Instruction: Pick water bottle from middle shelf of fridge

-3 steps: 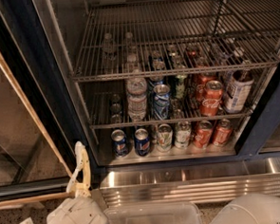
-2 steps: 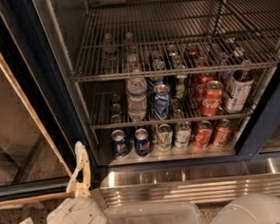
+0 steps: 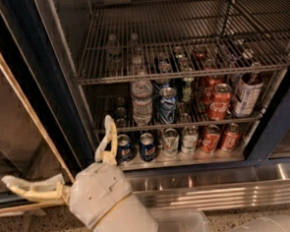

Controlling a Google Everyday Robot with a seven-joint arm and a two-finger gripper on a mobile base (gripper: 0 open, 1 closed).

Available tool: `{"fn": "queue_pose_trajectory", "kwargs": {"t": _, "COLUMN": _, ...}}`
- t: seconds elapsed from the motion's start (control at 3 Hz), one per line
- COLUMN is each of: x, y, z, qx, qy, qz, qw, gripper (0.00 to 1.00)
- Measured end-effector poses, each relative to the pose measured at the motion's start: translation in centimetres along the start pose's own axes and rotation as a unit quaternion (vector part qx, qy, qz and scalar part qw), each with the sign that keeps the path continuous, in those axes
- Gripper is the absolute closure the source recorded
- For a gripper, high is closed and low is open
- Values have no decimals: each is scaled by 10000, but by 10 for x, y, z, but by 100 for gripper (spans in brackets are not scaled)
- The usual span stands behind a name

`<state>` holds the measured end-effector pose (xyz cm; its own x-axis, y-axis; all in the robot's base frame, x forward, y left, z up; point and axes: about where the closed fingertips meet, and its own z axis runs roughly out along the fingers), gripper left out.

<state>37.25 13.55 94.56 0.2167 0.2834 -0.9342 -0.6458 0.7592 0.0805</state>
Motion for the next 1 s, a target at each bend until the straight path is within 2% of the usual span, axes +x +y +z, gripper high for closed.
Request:
{"fn": "queue_pose_trajectory", "kwargs": {"t": 0.33, "x": 0, "y": -34, "z": 13, "qx": 165, "qy": 245, "qz": -2, "qw": 9996, "gripper": 0}}
{"fn": "queue_pose_trajectory", "kwargs": {"t": 1.0, "x": 3, "y": -34, "z": 15, "qx": 145, "qy": 322, "qz": 70, "qw": 9994, "gripper": 0}}
